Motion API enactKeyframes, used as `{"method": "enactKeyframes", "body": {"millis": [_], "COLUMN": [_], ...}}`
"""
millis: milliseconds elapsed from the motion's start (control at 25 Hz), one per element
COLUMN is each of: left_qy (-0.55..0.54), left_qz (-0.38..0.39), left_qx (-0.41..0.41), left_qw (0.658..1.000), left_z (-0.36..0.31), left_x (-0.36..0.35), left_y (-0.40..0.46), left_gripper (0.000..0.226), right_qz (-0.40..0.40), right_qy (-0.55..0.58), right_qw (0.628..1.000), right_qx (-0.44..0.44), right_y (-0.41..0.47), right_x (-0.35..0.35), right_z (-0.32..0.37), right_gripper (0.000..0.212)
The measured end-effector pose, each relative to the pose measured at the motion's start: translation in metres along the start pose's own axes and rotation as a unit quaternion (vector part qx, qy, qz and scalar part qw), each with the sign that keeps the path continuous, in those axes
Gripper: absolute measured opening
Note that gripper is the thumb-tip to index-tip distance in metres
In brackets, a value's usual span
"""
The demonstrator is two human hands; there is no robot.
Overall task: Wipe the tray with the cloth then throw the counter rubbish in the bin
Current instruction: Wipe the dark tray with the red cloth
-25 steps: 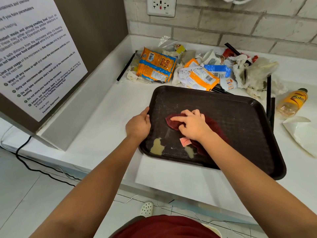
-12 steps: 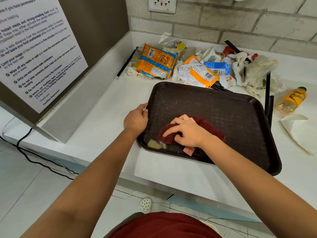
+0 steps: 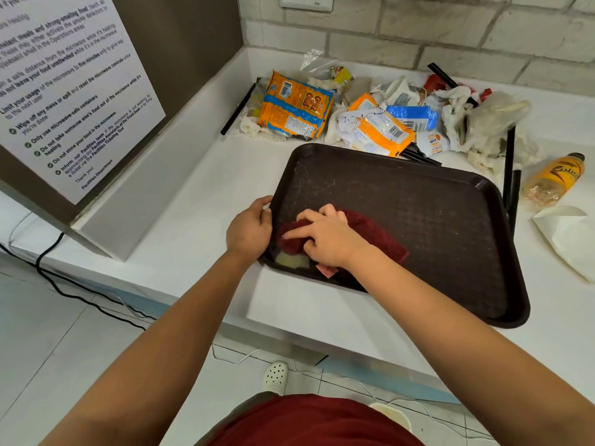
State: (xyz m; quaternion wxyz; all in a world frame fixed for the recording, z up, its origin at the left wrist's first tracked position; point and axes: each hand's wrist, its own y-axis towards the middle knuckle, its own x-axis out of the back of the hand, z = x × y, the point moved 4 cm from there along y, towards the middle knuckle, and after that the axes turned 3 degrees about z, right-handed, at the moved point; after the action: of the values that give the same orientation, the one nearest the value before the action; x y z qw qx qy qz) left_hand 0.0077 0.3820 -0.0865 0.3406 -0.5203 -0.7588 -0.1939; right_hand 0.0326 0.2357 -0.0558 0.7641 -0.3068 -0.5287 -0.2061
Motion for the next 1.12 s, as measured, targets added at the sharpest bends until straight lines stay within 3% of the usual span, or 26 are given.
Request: {"method": "enactKeyframes", "body": {"millis": [160,400,760,1000,1120], "left_qy": [-0.013,-0.021,0.021,-0.031,-0.045], "left_qz": [0.002,0.004,-0.023,-0.050,-0.040], "left_qx": [0.007,0.012,-0.001,0.022,0.016], "left_qw": [1.000,1.000,1.000,0.998,0.998], "left_z": [0.000,-0.001,-0.003,0.002,0.003], "left_x": [0.001,0.002,0.003,0.005,0.006], "left_y": [0.000,-0.003,-0.024,-0.018,-0.017], "left_gripper": [0.036,0.036,0.039,0.034,0.033], "right_qz": [0.024,0.037,-0.021,0.055,0.085], "right_qy": [-0.032,-0.019,0.004,-0.017,-0.028], "right_qw": [0.996,0.996,0.995,0.997,0.993], "right_qx": [0.079,0.084,-0.099,0.051,0.080], "right_y": [-0.008,-0.023,0.009,-0.001,-0.013], "right_x": [-0.003,-0.002,-0.003,-0.001,-0.002], "right_z": [0.014,-0.009,-0.006,0.014,0.006], "right_gripper": [0.046,0.044,0.049,0.052,0.049]}}
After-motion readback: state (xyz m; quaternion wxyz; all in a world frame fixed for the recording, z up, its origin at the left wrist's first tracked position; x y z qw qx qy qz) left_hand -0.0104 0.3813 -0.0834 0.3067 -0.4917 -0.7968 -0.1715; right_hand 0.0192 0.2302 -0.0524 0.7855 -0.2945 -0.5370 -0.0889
